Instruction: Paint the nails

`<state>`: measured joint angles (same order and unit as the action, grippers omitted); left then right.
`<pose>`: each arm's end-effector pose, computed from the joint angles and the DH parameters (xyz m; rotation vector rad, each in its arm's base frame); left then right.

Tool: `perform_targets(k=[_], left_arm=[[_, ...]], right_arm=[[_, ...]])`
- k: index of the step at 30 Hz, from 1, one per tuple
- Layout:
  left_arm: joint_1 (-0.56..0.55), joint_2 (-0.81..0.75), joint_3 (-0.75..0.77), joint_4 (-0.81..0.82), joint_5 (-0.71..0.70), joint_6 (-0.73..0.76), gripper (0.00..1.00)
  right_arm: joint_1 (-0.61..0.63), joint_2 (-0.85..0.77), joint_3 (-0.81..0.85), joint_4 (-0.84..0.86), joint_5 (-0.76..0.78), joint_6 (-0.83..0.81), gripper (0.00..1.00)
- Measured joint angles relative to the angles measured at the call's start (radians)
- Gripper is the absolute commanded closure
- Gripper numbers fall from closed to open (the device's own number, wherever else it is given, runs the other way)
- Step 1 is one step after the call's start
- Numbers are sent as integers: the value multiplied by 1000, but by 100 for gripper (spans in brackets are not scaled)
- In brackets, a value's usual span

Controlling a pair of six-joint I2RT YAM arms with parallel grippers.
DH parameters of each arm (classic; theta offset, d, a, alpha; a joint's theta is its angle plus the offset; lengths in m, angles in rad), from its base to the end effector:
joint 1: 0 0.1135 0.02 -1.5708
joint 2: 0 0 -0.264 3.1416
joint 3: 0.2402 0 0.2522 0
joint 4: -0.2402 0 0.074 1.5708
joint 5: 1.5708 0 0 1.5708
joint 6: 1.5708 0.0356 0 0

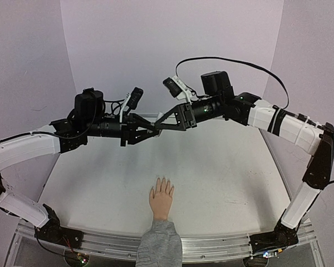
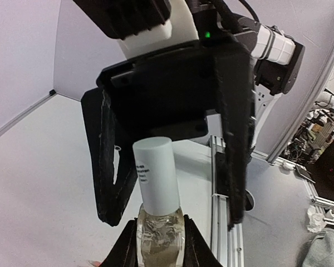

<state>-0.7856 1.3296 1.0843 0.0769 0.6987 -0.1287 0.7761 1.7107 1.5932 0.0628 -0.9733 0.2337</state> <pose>0.2022 -0.2347 0.3516 1.1001 1.5188 -1.2540 0.2656 0.3019 0.4006 -1.2373 1.3672 1.5185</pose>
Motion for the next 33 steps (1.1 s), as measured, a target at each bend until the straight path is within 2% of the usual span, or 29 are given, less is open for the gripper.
perform_targets(k=[2,10,14,18,26,33], left_arm=[[2,-5,-6,12,-23,9,100],[6,-5,-48,39,-52,79,100],[6,0,-64,29,-52,132,100],[6,12,-64,25,-47,173,100],[6,73,-62,-15,-23,206,100],[6,79,-57,-33,-15,208,100]], right_arm=[[5,-2,-3,-15,51,16,2],[-19,-41,2,-191,225,75,2],[-39,-41,70,-329,259,77,9],[-41,-16,180,-444,229,63,15],[-31,69,286,-583,178,31,27],[-12,135,308,-640,171,8,37]])
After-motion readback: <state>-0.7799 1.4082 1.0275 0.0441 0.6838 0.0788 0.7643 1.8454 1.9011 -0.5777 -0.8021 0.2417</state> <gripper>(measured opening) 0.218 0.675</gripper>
